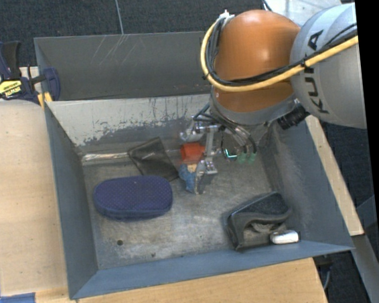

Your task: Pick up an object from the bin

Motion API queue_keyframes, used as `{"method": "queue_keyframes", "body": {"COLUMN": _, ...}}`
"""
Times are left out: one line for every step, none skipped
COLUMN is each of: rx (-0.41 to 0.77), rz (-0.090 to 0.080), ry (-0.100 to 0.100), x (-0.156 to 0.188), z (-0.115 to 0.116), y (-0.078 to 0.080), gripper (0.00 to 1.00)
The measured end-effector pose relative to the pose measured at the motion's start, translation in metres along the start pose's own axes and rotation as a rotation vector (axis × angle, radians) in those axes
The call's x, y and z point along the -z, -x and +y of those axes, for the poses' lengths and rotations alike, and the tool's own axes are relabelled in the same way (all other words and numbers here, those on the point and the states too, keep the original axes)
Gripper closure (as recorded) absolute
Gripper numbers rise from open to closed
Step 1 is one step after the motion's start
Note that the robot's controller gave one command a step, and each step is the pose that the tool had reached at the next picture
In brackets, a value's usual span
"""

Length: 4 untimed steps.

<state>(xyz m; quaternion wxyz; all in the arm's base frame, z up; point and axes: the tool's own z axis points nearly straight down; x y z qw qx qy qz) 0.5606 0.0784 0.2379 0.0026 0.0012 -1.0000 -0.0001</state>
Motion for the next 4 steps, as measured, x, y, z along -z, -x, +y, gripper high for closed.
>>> {"method": "queue_keyframes", "body": {"rx": 0.200, "rz": -0.002, "ry": 0.000, "x": -0.093, "z": 0.028, "y": 0.016, "gripper": 0.00}}
{"method": "queue_keyframes", "body": {"rx": 0.219, "rz": -0.013, "ry": 0.001, "x": -0.164, "z": 0.029, "y": 0.009, "gripper": 0.00}}
{"method": "queue_keyframes", "body": {"rx": 0.219, "rz": -0.022, "ry": 0.002, "x": -0.160, "z": 0.030, "y": 0.012, "gripper": 1.00}}
{"method": "queue_keyframes", "body": {"rx": 0.166, "rz": -0.016, "ry": 0.000, "x": -0.037, "z": 0.018, "y": 0.010, "gripper": 1.00}}
